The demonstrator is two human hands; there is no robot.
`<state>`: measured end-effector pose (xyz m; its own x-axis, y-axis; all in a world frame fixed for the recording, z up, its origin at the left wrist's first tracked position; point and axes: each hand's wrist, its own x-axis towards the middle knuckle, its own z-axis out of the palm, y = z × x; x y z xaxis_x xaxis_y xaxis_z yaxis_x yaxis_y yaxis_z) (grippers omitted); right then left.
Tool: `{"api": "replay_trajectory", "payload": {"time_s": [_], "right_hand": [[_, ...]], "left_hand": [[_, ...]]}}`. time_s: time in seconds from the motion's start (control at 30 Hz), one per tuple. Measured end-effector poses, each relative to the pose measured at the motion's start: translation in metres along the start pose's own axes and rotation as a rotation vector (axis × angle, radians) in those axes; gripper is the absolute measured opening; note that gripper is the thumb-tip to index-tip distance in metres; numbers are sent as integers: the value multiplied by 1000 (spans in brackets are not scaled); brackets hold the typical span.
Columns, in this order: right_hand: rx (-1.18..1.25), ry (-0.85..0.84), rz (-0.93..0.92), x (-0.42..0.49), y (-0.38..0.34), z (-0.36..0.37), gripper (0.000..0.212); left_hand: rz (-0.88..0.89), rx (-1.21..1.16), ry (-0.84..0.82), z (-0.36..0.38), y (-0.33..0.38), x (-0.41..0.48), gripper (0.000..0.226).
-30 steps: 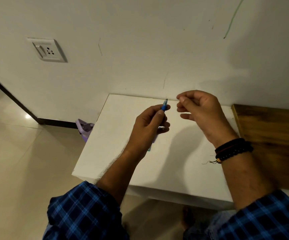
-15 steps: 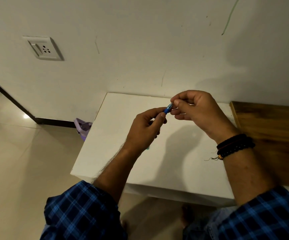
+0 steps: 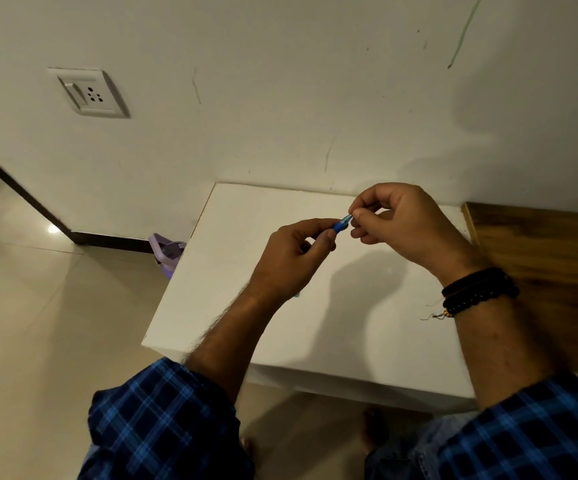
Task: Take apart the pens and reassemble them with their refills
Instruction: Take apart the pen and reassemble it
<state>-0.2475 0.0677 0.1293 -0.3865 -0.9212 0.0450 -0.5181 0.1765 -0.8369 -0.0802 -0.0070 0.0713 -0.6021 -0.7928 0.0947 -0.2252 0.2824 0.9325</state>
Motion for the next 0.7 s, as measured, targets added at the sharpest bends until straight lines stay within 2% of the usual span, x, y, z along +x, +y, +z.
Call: {"api": "replay_trajectory", "payload": {"time_s": [0.37, 0.7], "right_hand": [[-238, 11, -31, -1, 1, 0, 5], [-236, -79, -20, -3, 2, -3, 5]], "left_hand": [[-15, 52, -59, -5, -4, 0, 25], [-2, 55, -155, -13, 5, -2, 25]]}}
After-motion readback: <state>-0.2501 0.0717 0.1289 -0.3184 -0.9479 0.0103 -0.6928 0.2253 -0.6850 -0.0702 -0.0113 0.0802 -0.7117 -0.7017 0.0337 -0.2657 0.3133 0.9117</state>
